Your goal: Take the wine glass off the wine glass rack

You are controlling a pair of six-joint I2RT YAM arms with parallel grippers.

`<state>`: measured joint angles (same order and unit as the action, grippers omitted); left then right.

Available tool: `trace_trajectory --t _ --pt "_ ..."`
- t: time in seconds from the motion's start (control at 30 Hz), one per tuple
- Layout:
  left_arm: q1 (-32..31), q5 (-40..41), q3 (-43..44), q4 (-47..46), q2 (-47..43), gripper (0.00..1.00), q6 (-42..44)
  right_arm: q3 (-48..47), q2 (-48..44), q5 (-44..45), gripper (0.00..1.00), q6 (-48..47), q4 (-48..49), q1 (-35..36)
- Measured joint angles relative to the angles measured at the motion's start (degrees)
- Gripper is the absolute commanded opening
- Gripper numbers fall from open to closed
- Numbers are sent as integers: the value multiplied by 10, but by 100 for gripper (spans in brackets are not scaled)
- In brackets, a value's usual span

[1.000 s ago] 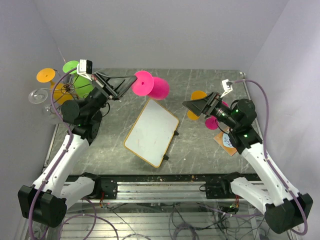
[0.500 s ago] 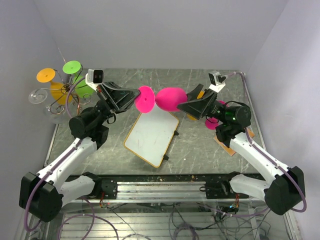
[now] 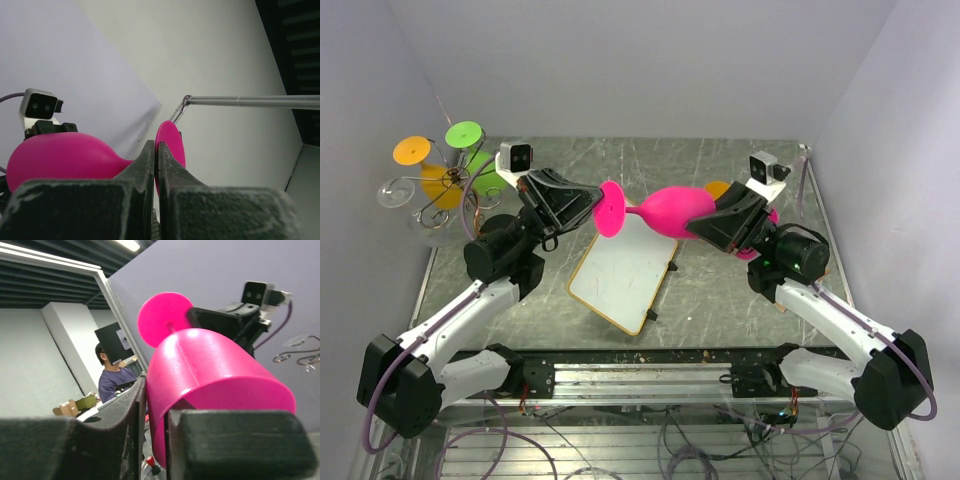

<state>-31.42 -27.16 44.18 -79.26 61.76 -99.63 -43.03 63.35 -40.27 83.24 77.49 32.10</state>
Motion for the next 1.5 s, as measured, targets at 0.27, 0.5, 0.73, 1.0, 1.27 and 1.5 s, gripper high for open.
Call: trace_trajectory --t 0.27,0.5,0.73,1.0,1.27,1.5 --pt "-21 5 0 19 -2 53 34 0 -25 -1 0 4 39 5" --pt "-23 5 -26 135 -95 91 120 -5 -84 22 0 -75 -80 4" --pt "-25 23 -30 367 -216 96 244 -59 -192 130 0 -243 -349 4" --pt "-26 81 40 669 -293 96 386 -191 -158 301 0 -399 -664 3" --pt "-26 163 198 930 -296 97 511 -373 54 321 0 -539 -914 3" --pt "-26 222 258 1049 -306 97 567 -522 221 349 0 -625 -1080 3"
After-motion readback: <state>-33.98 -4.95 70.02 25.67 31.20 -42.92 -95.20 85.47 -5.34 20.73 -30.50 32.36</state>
